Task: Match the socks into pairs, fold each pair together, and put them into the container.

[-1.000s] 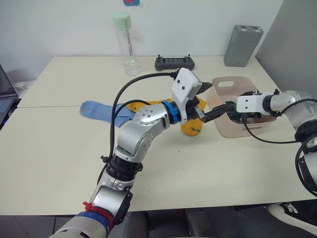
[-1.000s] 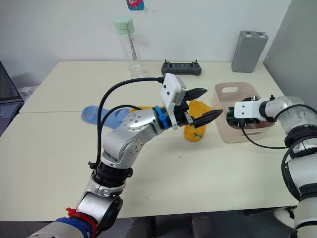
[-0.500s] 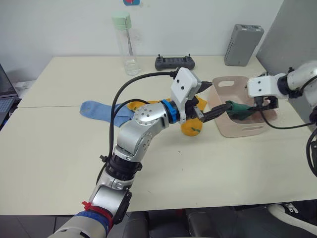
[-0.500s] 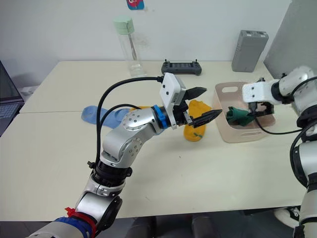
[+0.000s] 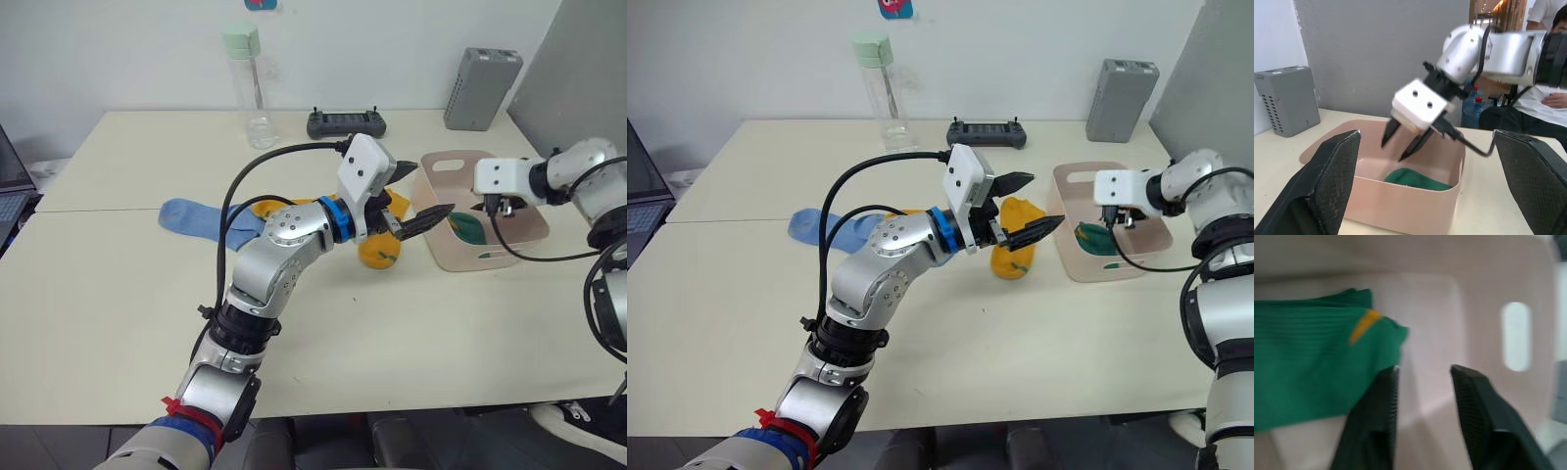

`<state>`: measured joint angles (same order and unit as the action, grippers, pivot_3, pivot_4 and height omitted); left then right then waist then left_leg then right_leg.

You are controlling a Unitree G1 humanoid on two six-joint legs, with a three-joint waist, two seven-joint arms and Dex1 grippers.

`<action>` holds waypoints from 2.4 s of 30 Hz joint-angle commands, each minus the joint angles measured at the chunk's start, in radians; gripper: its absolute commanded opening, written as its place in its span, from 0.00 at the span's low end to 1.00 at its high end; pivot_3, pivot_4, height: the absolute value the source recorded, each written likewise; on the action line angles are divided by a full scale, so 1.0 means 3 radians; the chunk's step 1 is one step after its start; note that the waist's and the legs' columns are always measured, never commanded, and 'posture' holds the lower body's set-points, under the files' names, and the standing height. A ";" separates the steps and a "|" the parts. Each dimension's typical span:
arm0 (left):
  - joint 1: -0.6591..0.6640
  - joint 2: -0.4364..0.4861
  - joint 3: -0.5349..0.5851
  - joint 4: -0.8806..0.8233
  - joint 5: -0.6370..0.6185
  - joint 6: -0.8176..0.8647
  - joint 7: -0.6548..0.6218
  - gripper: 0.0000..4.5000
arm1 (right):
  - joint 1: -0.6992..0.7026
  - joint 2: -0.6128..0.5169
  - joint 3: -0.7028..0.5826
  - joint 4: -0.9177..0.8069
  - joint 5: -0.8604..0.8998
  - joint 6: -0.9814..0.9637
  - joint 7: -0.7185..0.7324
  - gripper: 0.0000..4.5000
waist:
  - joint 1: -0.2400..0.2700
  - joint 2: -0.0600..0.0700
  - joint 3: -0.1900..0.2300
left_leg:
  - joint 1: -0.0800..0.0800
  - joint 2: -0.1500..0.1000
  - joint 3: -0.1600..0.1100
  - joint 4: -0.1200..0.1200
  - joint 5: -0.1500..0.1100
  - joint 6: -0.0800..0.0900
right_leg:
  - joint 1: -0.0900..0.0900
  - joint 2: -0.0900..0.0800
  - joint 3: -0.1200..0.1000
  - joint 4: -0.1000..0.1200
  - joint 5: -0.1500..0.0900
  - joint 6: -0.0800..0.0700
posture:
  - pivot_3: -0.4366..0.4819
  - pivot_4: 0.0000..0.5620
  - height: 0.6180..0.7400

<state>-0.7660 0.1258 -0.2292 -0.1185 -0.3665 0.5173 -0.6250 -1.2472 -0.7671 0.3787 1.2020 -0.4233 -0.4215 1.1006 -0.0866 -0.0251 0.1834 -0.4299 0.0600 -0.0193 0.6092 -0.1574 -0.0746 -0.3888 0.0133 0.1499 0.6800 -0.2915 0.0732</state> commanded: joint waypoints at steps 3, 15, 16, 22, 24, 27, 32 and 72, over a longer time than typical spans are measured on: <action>-0.0053 0.0011 0.0038 -0.0123 0.0004 -0.0028 -0.0006 1.00 | 0.0022 0.0039 0.0035 0.0109 -0.0096 0.0067 -0.0055 0.01 | 0.0000 0.0000 0.0000 | 0.0000 0.0000 -0.0001 0.0000 0.0000 0.0000 | 0.0000 0.0000 -0.0001 0.0000 0.0000 0.0000 | 0.48 0.27 1.00; 0.0026 0.0172 0.0136 -0.0210 -0.0010 0.0031 0.0024 1.00 | -0.0324 -0.0130 -0.0343 -0.0006 0.0213 0.0183 -0.0034 0.01 | -0.0006 0.0014 0.0009 | 0.0000 0.0000 0.0000 0.0000 0.0000 0.0000 | 0.0000 0.0000 0.0000 0.0001 0.0000 0.0000 | 0.48 0.27 1.00; 0.0044 0.0203 0.0154 -0.0227 -0.0020 0.0035 0.0013 1.00 | -0.0353 -0.0130 -0.0411 -0.0049 0.0286 0.0217 0.0001 0.01 | -0.0013 0.0015 0.0009 | 0.0000 0.0000 0.0000 0.0000 0.0000 0.0000 | -0.0001 0.0000 0.0000 0.0001 0.0000 0.0000 | 0.48 0.27 1.00; 0.0206 0.0501 0.0431 -0.0319 -0.0066 0.0038 -0.0013 1.00 | -0.0235 0.0146 -0.1063 -0.0763 0.1047 0.0732 -0.0117 0.12 | -0.0037 0.0015 0.0009 | 0.0001 0.0002 -0.0004 -0.0001 0.0000 0.0000 | 0.0000 0.0003 -0.0003 0.0002 -0.0001 0.0000 | 0.48 0.27 1.00; 0.0321 0.0653 0.0566 -0.0328 -0.0026 -0.0023 0.0004 1.00 | 0.0120 0.0391 -0.1331 -0.1574 0.1464 0.1250 -0.0254 0.26 | -0.0041 0.0015 0.0009 | 0.0000 0.0003 -0.0007 0.0000 0.0000 0.0000 | 0.0001 0.0003 -0.0005 0.0003 -0.0001 0.0000 | 0.48 0.27 1.00; 0.0515 0.0830 0.0728 -0.0386 -0.0020 -0.0067 0.0018 1.00 | 0.0736 0.0695 -0.1534 -0.2881 0.1872 0.2124 -0.0575 0.49 | -0.0008 0.0016 0.0008 | -0.0003 0.0004 -0.0016 0.0000 0.0000 0.0000 | 0.0001 0.0004 -0.0014 0.0006 0.0000 -0.0001 | 0.48 0.27 1.00; 0.1021 0.1104 0.1049 -0.0524 -0.0001 -0.0118 0.0080 1.00 | 0.1891 0.1202 -0.1519 -0.4591 0.2101 0.2859 -0.1277 0.86 | 0.0047 0.0016 0.0008 | -0.0014 0.0005 -0.0025 -0.0003 0.0000 -0.0001 | -0.0003 0.0004 -0.0023 0.0006 -0.0003 -0.0005 | 0.48 0.27 1.00; 0.1827 0.1514 0.0750 -0.1334 -0.0371 -0.0067 -0.0337 1.00 | 0.2682 0.1188 -0.0557 -0.3966 0.1462 0.2790 -0.1743 0.96 | 0.0020 -0.0043 -0.0023 | -0.0009 0.0012 0.0002 -0.0022 -0.0005 0.0002 | -0.0016 0.0004 -0.0006 -0.0002 -0.0020 -0.0019 | 0.48 0.27 1.00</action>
<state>-0.2031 0.5685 0.0008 -0.4994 -0.4719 0.5001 -0.7132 -0.4275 -0.4117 0.2166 0.0030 0.0201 0.4401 0.5676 -0.0806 -0.0381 0.1765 -0.4327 0.0636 -0.0194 0.6006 -0.1589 -0.0739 -0.3937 0.0145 0.1471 0.6792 -0.2978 0.0667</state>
